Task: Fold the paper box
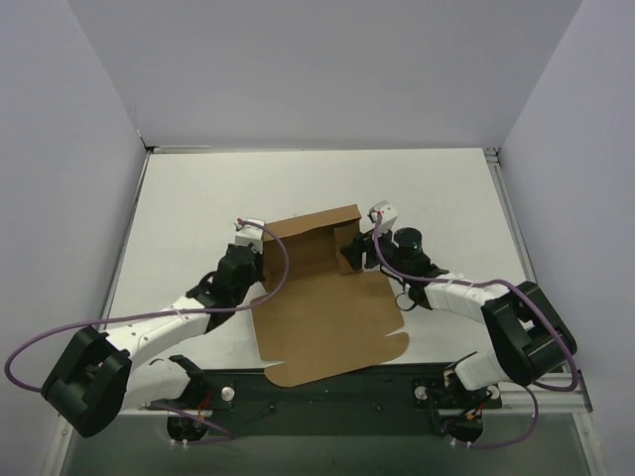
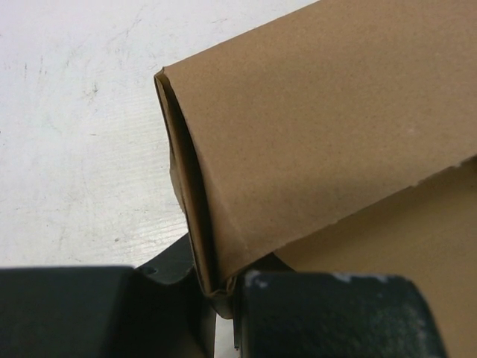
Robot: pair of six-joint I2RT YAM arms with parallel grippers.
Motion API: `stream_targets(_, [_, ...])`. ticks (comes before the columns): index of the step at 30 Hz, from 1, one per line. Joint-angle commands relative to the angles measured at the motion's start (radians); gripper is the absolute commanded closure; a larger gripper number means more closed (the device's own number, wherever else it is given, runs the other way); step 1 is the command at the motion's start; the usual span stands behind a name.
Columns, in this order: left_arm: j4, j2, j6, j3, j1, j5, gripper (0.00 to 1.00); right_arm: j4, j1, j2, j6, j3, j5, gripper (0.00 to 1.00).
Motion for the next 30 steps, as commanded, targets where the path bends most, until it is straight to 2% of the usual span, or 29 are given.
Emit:
stream_targets(1, [-0.057, 0.037, 0.0, 0.02, -0.043, 0.334, 1.0, 0.147, -0.001, 0.007, 0.03, 0.059, 0.014, 0.46])
stream_targets(5, [-0.06, 0.045, 0.0, 0.035, -0.044, 0.32, 1.0, 0.133, 0.008, -0.003, 0.031, 0.052, 0.067, 0.55])
stream_targets(16, [-0.067, 0.081, 0.003, 0.063, -0.058, 0.277, 1.0, 0.029, 0.051, -0.042, 0.045, 0.04, 0.304, 0.68])
stream_targets(23, [-0.092, 0.081, -0.017, 0.093, -0.055, 0.224, 1.0, -0.088, 0.083, -0.077, 0.062, 0.055, 0.446, 0.68])
stream_targets(26, [-0.119, 0.091, -0.017, 0.122, -0.04, 0.227, 1.0, -0.141, 0.082, -0.103, 0.082, 0.063, 0.441, 0.62])
stream_targets(28, [-0.141, 0.091, -0.009, 0.138, -0.026, 0.243, 1.0, -0.172, 0.075, -0.132, 0.079, 0.068, 0.429, 0.44])
stream_targets(30, [-0.144, 0.088, 0.002, 0.136, -0.018, 0.269, 1.0, -0.203, 0.051, -0.152, 0.079, 0.062, 0.377, 0.33])
